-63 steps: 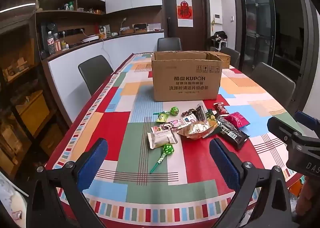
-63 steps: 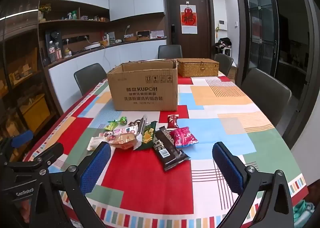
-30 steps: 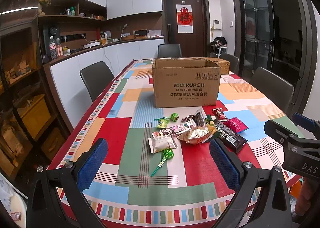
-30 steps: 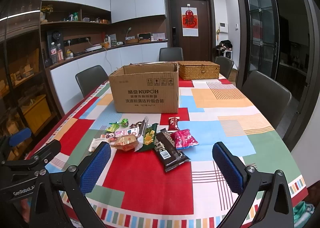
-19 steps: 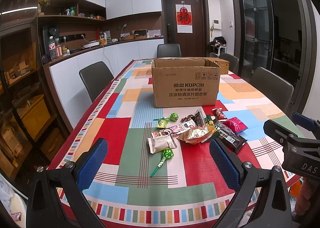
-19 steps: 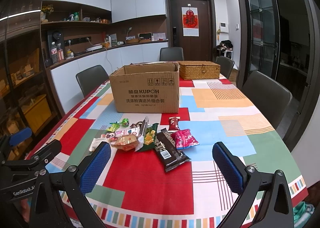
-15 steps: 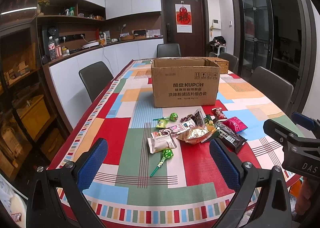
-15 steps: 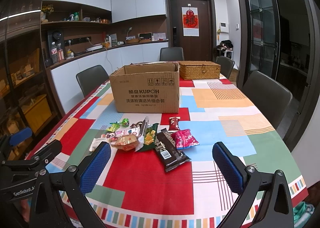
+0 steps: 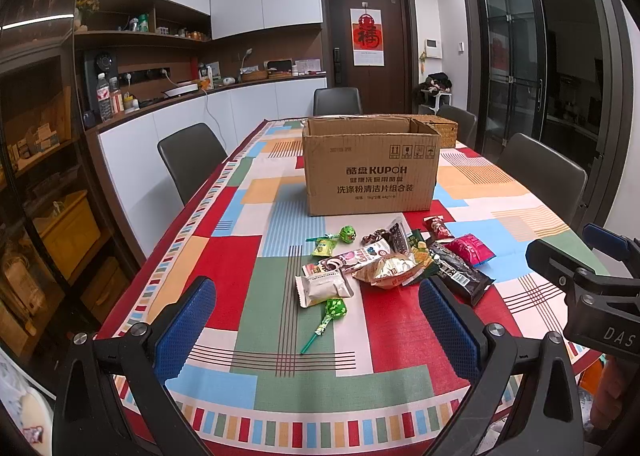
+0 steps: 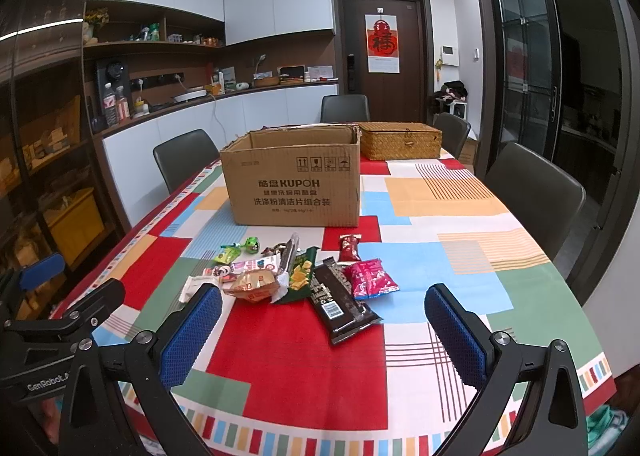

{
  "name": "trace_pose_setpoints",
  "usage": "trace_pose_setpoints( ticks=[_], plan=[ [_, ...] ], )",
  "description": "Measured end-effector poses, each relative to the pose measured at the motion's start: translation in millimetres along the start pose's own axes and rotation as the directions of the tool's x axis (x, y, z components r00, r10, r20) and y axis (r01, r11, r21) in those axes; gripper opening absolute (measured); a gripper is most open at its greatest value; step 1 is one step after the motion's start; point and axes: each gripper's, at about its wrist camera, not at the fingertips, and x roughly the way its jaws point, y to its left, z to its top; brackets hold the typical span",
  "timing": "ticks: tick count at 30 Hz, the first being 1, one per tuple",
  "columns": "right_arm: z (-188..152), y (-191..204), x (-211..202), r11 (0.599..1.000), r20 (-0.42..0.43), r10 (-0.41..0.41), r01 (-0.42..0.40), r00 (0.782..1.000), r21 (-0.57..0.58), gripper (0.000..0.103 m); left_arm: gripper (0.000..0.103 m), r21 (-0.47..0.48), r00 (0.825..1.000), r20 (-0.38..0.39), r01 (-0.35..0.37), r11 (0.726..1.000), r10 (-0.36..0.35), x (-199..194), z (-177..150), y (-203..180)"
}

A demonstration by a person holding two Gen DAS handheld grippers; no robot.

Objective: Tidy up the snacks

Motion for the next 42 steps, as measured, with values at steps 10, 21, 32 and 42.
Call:
trace_pose_setpoints(
  ticks=[10, 21, 32, 42],
  plan=[
    [0, 0, 0, 1.000, -0.001, 0.000, 0.000, 1.000, -0.001, 0.102, 0.103, 0.001, 1.000, -0.005, 0.004, 1.000, -0.004, 1, -1, -1],
    [-2, 3, 1, 1.000, -0.007, 0.001, -0.001, 1.000, -0.002, 0.102, 0.103, 0.003, 1.000, -0.015, 0.009, 1.000, -0.009, 6, -4, -1],
    [-5, 6, 9, 1.000, -0.028, -0.002, 0.002, 1.000, -0.017, 0.102, 0.103, 0.000, 0.998, -0.066, 0.020, 1.000, -0.020, 20, -6, 1],
    [-4, 5, 34, 0.999, -0.098, -0.007, 0.004, 0.995, -0.037, 0.102, 0.096, -0.004, 0.991, -0.127, 0.032, 0.999, -0.032, 42, -5, 2]
  ],
)
